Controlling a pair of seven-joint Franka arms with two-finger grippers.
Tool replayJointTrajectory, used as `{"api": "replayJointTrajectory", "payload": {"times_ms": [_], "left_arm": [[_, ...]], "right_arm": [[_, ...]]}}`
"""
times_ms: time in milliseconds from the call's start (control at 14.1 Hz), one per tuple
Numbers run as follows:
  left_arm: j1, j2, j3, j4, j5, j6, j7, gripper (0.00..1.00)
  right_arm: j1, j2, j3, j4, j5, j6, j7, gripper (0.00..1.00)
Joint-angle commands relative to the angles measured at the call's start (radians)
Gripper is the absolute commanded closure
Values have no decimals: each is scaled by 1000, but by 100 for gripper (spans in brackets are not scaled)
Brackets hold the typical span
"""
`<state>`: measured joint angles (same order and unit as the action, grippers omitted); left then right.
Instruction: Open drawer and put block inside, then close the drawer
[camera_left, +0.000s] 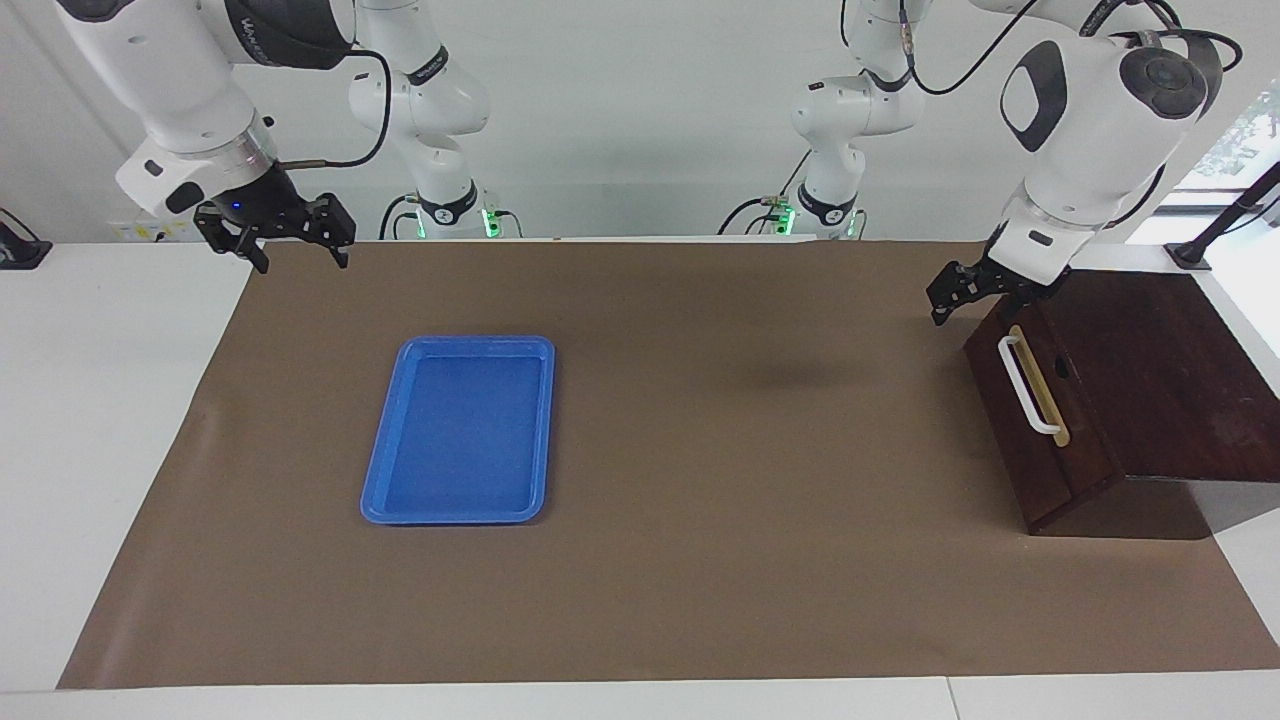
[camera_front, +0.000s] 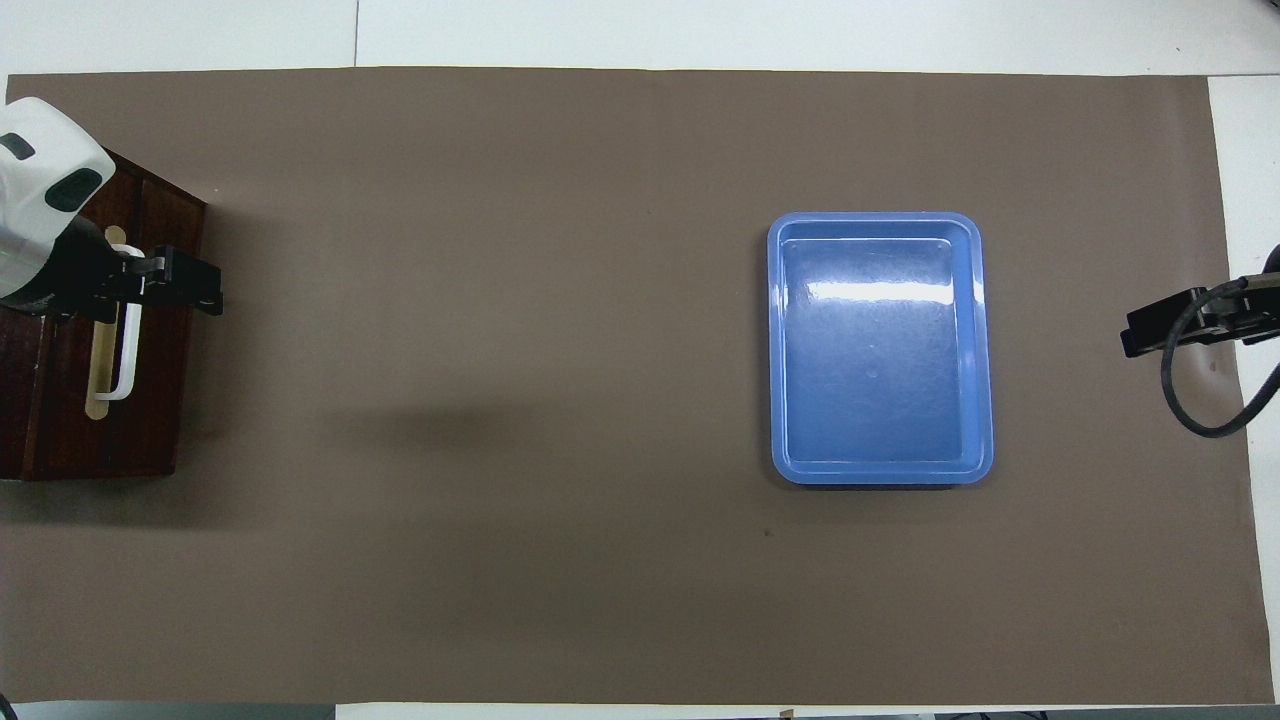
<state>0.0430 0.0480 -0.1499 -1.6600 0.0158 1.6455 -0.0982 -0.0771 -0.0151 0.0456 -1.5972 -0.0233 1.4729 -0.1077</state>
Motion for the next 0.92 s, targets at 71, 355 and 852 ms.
{"api": "replayJointTrajectory", "payload": {"times_ms": [71, 355, 852], "left_arm": [[-6, -33, 4, -26, -5, -38, 26, 0], [-6, -25, 1, -8, -8, -46, 26, 0], [-6, -31, 0, -17, -8, -41, 18, 0]], "right_arm": [[-6, -8, 2, -4, -4, 12, 14, 0], [-6, -8, 2, -4, -4, 14, 14, 0], [-6, -8, 2, -4, -4, 12, 14, 0]]}}
